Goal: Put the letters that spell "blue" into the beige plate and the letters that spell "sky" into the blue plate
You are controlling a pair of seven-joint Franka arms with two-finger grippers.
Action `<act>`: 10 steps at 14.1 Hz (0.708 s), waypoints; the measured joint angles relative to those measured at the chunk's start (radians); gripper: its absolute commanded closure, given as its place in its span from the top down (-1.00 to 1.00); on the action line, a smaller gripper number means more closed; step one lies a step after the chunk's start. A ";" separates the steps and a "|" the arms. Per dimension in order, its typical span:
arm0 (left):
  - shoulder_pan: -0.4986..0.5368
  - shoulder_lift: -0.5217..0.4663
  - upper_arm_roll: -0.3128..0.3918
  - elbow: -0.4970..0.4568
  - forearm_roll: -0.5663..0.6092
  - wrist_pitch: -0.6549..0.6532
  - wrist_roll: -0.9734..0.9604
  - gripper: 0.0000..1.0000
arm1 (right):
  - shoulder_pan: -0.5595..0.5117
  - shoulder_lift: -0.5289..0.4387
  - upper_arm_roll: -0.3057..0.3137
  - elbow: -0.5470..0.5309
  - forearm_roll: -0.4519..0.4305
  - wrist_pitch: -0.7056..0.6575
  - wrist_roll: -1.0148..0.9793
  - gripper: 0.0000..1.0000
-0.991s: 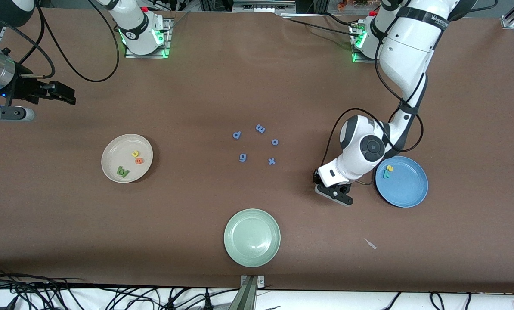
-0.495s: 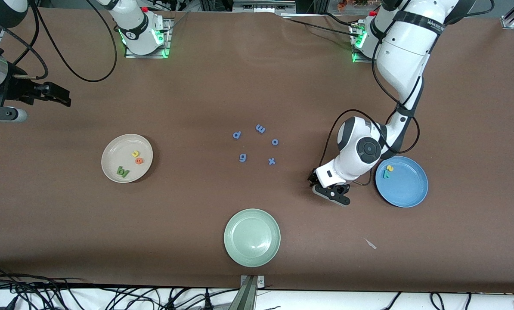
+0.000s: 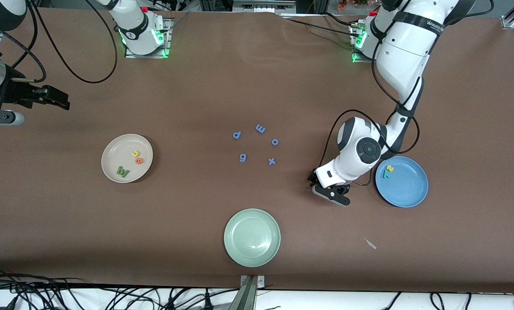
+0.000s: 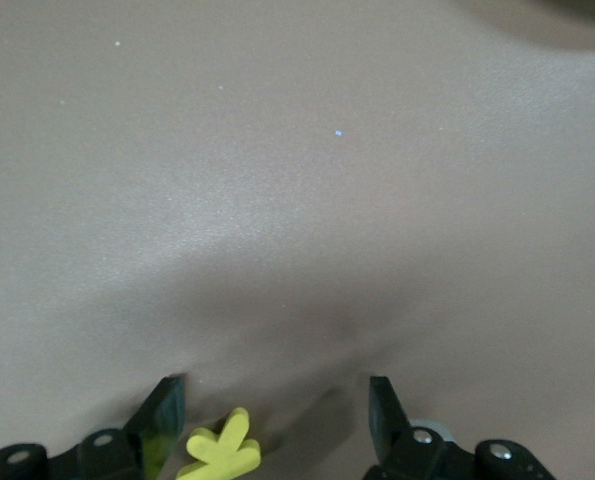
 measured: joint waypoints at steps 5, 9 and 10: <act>0.002 -0.002 0.007 -0.013 0.000 0.000 0.038 0.66 | 0.000 0.000 0.000 0.001 0.000 0.000 0.000 1.00; 0.011 -0.013 0.010 -0.042 0.000 0.000 0.043 0.66 | 0.000 0.000 0.000 0.001 0.000 0.001 0.000 1.00; 0.016 -0.015 0.010 -0.048 0.000 0.000 0.049 0.66 | 0.000 0.001 0.000 0.001 0.000 0.001 0.000 1.00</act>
